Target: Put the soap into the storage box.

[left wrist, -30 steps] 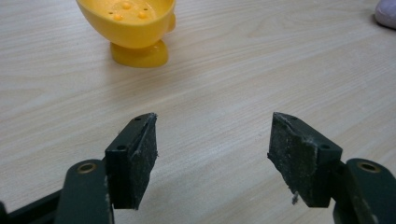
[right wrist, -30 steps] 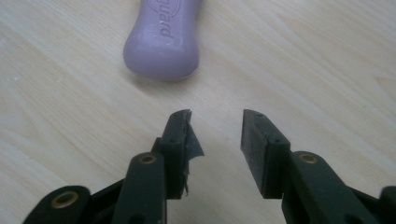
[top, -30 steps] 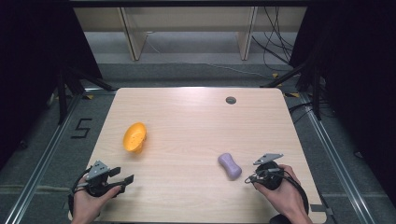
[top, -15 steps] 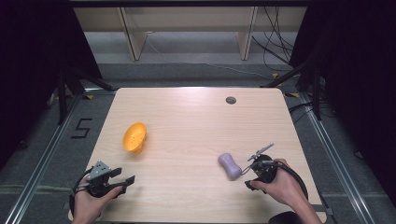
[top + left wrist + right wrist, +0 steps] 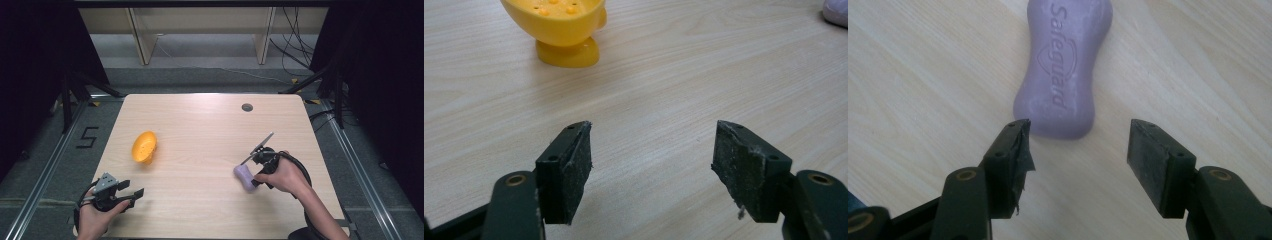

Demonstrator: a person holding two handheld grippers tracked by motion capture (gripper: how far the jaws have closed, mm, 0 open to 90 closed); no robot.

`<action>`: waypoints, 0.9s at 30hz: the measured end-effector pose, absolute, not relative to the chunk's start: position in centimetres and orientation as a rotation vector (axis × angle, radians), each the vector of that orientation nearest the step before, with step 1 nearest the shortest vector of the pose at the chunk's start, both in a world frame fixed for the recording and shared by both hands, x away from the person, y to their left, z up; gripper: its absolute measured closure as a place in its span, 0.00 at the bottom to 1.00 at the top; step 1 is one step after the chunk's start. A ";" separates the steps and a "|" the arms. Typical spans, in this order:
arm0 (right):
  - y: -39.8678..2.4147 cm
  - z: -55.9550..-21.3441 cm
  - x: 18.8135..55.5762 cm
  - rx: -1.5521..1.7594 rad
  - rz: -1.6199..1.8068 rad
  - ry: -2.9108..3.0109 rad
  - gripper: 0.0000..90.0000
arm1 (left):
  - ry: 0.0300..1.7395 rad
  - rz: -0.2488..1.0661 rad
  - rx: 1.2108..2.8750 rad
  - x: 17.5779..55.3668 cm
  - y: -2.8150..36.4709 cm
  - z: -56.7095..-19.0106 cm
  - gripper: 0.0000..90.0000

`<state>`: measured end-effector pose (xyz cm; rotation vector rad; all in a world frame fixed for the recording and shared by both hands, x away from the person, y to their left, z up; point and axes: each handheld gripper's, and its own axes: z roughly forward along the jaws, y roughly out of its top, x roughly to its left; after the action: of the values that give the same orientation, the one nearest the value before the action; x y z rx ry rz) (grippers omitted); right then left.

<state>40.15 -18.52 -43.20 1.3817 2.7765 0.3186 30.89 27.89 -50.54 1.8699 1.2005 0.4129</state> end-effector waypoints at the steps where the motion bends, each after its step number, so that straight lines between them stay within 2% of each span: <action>1: -18.0 -43.3 40.7 1.379 0.322 2.784 0.48 | 1.194 0.419 1.871 30.9 27.9 -50.5 0.35; 27: -15.0 -45.5 43.6 1.456 0.233 2.791 0.42 | 1.189 0.423 1.879 31.0 27.9 -50.5 0.34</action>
<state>43.60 -15.01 -45.50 1.4561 2.7906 0.2328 30.98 27.93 -50.51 1.8790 1.1891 0.4227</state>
